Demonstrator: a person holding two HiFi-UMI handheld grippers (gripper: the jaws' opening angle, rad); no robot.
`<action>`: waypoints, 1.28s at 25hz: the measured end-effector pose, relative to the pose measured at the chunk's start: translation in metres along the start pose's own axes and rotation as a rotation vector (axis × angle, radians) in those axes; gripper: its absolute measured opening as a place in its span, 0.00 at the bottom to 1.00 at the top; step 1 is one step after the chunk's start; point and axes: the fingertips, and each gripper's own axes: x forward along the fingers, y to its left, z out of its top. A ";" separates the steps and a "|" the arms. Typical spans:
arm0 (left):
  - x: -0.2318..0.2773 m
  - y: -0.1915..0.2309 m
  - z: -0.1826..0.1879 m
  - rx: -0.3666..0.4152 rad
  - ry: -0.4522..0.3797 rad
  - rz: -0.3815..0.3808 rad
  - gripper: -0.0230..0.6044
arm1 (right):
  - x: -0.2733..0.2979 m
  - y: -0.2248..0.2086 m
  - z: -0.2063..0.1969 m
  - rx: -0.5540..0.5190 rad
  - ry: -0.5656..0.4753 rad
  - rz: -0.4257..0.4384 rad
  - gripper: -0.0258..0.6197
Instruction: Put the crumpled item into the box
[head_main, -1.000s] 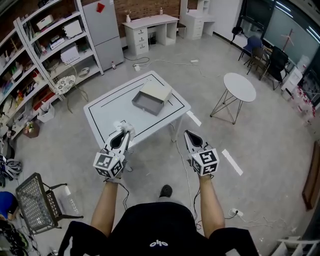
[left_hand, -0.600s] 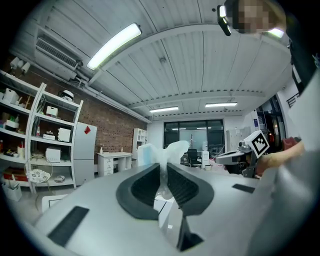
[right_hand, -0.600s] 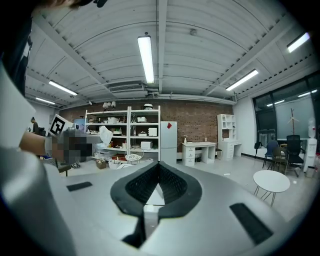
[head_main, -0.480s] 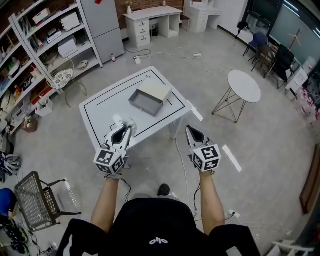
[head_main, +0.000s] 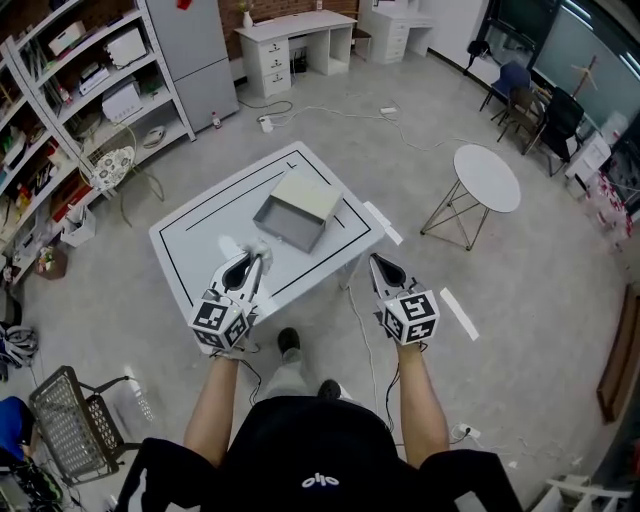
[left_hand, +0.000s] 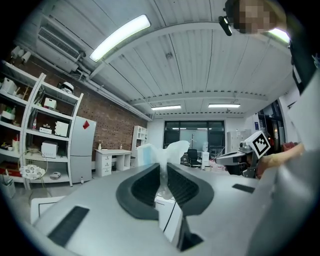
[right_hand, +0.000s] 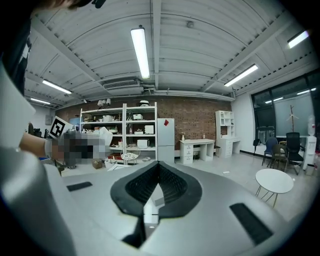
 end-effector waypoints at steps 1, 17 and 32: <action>0.009 0.010 0.001 -0.001 -0.002 -0.003 0.11 | 0.011 -0.004 0.003 -0.002 -0.001 -0.004 0.05; 0.121 0.151 0.017 -0.033 -0.018 -0.039 0.11 | 0.173 -0.047 0.045 0.008 0.013 -0.053 0.05; 0.165 0.178 0.003 -0.043 0.021 -0.027 0.11 | 0.224 -0.080 0.048 0.018 0.016 -0.030 0.05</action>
